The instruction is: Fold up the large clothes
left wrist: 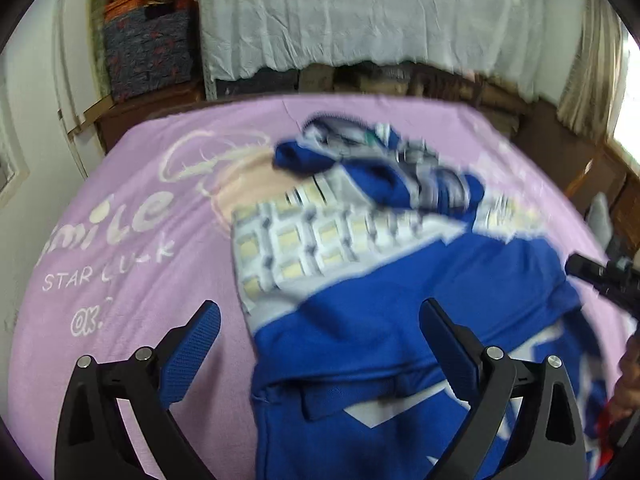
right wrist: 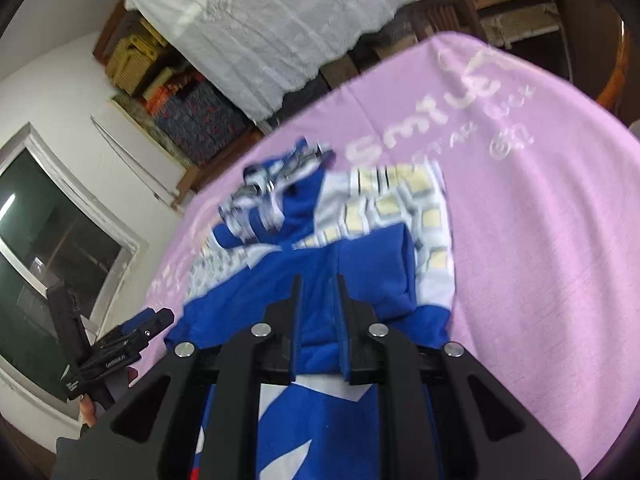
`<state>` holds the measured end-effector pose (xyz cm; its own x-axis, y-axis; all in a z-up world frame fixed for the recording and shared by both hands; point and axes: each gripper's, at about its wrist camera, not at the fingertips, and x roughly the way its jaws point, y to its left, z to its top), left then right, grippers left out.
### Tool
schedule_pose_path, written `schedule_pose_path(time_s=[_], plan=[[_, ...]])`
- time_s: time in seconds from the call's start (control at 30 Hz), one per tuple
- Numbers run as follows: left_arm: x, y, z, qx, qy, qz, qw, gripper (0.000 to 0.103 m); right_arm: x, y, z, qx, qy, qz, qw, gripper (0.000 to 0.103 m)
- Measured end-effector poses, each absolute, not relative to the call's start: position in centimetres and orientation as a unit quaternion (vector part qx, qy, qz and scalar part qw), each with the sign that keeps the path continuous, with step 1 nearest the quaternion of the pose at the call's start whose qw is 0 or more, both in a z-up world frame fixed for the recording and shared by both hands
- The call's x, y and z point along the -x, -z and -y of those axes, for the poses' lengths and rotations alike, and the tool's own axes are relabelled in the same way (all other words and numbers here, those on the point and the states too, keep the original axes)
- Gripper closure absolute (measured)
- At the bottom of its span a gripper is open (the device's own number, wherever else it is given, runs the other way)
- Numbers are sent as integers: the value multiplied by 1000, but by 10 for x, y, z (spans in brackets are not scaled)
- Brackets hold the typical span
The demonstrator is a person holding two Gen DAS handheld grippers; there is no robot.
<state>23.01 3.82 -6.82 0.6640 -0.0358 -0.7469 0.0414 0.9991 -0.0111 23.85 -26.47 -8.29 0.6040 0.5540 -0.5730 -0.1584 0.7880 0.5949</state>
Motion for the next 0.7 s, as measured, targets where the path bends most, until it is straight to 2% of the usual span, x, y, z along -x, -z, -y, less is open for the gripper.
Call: schedule_pose_path(time_s=[0.07, 0.2, 0.27, 0.43, 0.63, 0.7], plan=[[-239, 87, -31, -31, 11, -440, 897, 3, -250, 102, 260, -239, -184, -440, 846, 89], [-241, 92, -28, -39, 11, -445, 895, 3, -250, 105, 258, -235, -188, -442, 845, 90], [-239, 89, -30, -33, 9, -437, 899, 3, -248, 103, 257, -234, -190, -438, 847, 87], [-236, 68, -38, -19, -13, -391, 920, 3, -244, 93, 258, -232, -199, -413, 858, 63], [-267, 86, -39, -31, -6, -428, 903, 3, -279, 72, 245, -226, -211, -429, 849, 62], [-270, 92, -45, -4, 14, -444, 896, 3, -295, 63, 238, -228, -216, -427, 848, 57]])
